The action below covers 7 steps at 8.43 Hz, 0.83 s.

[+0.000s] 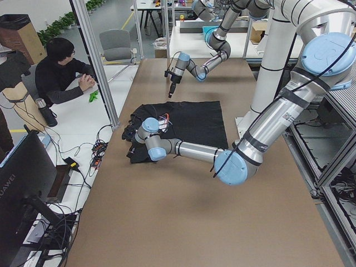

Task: Fold clothes
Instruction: 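Lower the left gripper to the shoulder nearest it and grasp the sleeve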

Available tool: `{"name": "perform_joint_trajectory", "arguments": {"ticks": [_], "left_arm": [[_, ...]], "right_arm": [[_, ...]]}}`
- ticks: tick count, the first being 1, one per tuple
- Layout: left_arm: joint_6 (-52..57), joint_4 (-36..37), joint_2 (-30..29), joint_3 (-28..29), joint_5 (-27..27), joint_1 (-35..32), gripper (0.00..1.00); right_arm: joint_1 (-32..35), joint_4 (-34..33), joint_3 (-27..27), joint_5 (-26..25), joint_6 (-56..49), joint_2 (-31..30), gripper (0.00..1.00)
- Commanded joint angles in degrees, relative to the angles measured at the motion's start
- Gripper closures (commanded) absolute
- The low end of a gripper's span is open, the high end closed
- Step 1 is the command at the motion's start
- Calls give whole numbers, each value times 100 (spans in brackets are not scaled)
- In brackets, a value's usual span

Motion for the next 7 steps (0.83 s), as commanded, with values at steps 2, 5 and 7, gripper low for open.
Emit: {"name": "perform_joint_trajectory", "arguments": {"ticks": [2,5,7], "left_arm": [[26,-559,-366,886,492,307,5],[26,-568,-506,1307,651,431,5],[26,-594,-813,1781,695,431,5]], "right_arm": [[0,1,-16,-25,1,-27,6],[0,1,-25,-43,-25,-36,6],[0,1,-25,-52,-25,-36,6]]}}
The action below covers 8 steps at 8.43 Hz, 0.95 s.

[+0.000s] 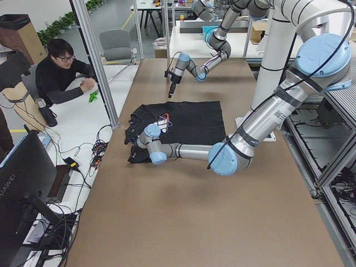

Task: Fold clothes
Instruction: 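Lower the left gripper to the shoulder nearest it and grasp the sleeve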

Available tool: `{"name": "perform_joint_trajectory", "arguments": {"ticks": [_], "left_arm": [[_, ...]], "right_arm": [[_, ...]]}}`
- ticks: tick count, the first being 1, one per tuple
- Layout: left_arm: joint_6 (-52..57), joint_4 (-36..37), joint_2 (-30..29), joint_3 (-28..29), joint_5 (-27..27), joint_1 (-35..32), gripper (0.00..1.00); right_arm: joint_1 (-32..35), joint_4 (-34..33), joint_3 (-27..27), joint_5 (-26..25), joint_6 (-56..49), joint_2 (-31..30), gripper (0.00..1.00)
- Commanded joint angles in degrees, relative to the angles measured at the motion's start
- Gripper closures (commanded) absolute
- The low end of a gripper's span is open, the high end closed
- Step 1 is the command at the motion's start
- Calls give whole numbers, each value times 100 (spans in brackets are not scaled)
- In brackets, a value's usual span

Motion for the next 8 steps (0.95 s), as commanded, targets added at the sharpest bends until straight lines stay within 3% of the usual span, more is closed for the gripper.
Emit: {"name": "perform_joint_trajectory", "arguments": {"ticks": [1,6,7,8], "left_arm": [[0,-18,-258,463,86,20,5],[0,-105,-267,710,183,152,6],[-9,-114,-267,701,183,161,11],[-9,-106,-267,693,183,161,30]], "right_arm": [[0,-9,-10,-10,-12,-2,6],[-9,-26,-28,-19,-12,7,6],[-9,-9,-19,-19,-4,16,6],[-9,-9,-19,-19,-4,16,6]]}}
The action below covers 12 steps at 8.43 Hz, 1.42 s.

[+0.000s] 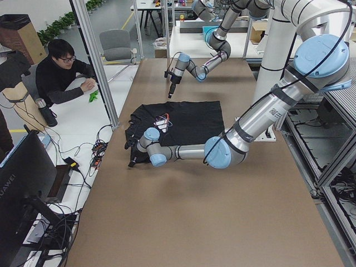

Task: Fold clothes
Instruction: 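Lower the left gripper to the shoulder nearest it and grasp the sleeve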

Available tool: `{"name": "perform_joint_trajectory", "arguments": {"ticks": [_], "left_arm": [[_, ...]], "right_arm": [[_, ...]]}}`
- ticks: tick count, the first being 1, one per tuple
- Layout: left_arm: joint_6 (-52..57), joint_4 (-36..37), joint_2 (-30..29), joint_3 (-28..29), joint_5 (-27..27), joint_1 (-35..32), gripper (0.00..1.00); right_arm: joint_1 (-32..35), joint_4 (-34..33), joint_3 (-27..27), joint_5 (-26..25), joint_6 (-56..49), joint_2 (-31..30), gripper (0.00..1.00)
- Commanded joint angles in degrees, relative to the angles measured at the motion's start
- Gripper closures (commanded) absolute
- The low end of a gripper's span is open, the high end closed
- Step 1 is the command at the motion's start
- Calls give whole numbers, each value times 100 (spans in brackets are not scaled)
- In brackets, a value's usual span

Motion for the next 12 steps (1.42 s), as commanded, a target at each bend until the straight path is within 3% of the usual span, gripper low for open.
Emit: {"name": "perform_joint_trajectory", "arguments": {"ticks": [1,2,4,7,10,12], "left_arm": [[-5,1,-1,-9,-1,15,48],[-5,1,8,-35,-1,15,60],[4,1,8,-53,-18,15,72],[21,123,17,-420,-106,-116,75],[-66,1683,0,-1578,-151,-170,80],[-232,1847,-9,-1687,-124,-126,93]], "right_arm": [[-10,18,6,0,5,-4,6],[-18,27,6,0,5,-13,6],[-36,36,6,0,5,-22,6],[-45,36,6,0,5,-22,6],[-54,36,-3,0,5,-22,6],[-54,36,-3,0,-3,-22,6]]}}
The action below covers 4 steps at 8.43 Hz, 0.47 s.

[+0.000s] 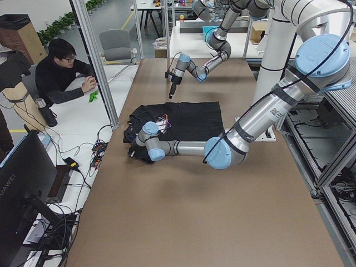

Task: Fold clothes
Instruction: 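Fold the sleeve inward with the left gripper while the right gripper holds still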

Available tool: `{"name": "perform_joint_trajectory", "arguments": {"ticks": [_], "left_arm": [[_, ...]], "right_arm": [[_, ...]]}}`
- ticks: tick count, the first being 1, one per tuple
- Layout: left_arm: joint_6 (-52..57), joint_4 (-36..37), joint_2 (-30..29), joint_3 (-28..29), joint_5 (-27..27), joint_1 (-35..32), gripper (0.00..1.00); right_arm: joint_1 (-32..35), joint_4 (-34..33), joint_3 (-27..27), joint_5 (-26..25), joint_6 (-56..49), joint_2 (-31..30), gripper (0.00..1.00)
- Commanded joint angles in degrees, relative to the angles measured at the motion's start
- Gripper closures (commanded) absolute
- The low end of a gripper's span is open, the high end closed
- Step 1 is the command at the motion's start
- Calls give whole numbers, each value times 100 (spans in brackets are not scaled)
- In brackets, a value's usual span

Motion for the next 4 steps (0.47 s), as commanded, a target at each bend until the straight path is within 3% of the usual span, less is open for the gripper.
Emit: {"name": "perform_joint_trajectory", "arguments": {"ticks": [1,2,4], "left_arm": [[-314,295,-17,-230,31,46,96],[-568,286,-86,-230,49,116,96],[-1026,321,-332,-178,949,615,95]], "right_arm": [[-10,-5,-1,0,-5,0,6],[-2,-5,-1,0,-5,0,6],[-2,-5,-1,0,-31,9,6]]}}
